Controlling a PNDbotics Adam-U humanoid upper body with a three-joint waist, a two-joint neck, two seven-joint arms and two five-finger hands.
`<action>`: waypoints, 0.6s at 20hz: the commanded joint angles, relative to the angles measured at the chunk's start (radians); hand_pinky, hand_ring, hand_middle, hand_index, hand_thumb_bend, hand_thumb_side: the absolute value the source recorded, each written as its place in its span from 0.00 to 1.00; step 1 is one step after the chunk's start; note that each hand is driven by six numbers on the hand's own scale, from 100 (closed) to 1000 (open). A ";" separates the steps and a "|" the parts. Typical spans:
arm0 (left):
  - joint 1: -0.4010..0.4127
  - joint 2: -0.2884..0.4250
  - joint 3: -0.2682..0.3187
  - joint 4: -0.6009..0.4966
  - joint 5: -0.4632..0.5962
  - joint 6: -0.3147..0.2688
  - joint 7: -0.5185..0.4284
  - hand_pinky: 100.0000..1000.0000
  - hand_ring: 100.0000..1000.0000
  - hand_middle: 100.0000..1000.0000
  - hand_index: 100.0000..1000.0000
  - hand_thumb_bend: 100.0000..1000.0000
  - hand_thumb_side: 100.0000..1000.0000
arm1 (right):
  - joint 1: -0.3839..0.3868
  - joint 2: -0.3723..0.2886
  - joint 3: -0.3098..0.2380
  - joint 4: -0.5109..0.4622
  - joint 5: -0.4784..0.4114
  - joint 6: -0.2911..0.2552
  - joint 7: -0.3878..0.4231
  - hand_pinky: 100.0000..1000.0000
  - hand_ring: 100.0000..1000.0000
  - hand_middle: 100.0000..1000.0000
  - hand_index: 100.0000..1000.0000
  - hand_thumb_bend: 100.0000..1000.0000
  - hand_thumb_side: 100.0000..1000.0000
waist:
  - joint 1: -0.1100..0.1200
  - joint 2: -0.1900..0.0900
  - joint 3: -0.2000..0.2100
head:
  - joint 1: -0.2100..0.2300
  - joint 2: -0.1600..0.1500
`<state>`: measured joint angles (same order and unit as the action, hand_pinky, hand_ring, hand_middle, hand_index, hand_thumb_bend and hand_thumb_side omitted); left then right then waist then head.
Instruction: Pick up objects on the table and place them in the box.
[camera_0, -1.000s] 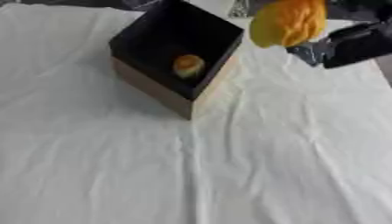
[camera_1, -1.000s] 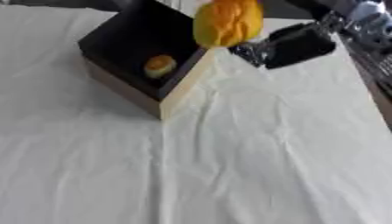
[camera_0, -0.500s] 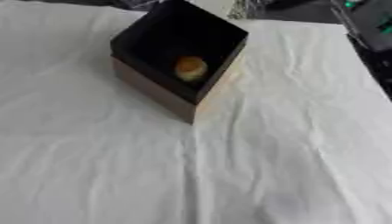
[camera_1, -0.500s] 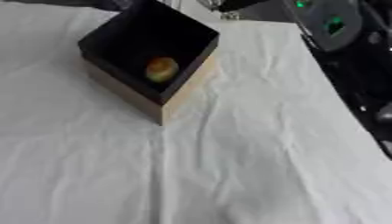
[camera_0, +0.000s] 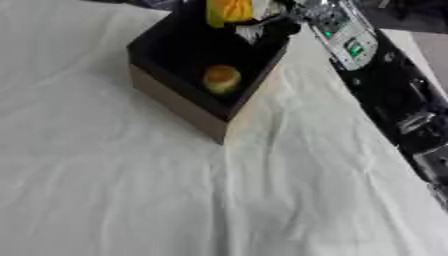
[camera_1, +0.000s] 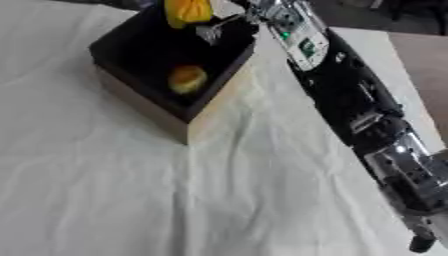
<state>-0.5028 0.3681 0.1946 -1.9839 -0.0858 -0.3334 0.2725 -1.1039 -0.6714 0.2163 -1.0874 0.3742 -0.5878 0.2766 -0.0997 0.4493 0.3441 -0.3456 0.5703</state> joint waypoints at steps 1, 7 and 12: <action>-0.012 0.010 0.002 -0.016 0.007 0.000 -0.005 0.82 0.78 0.74 0.88 0.23 0.50 | -0.018 -0.012 -0.008 0.021 0.043 -0.048 0.033 0.87 0.80 0.48 0.76 0.00 0.04 | 0.005 -0.020 0.002 | -0.009 -0.007; -0.011 0.005 0.001 -0.016 0.009 0.002 -0.008 0.82 0.78 0.74 0.88 0.23 0.51 | -0.022 -0.013 -0.019 0.022 0.176 -0.097 0.082 0.92 0.94 0.74 0.95 0.30 0.21 | 0.007 -0.021 0.001 | -0.014 -0.001; -0.010 0.006 0.001 -0.016 0.011 0.002 -0.008 0.82 0.78 0.74 0.88 0.23 0.50 | -0.027 -0.009 -0.044 0.015 0.279 -0.069 0.035 0.94 0.97 0.77 0.96 0.31 0.28 | 0.010 -0.024 -0.002 | -0.011 0.000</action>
<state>-0.5029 0.3593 0.1944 -1.9839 -0.0785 -0.3308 0.2672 -1.1082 -0.6637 0.1892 -1.0552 0.6307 -0.6617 0.3254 -0.0985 0.4498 0.3420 -0.3555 0.5706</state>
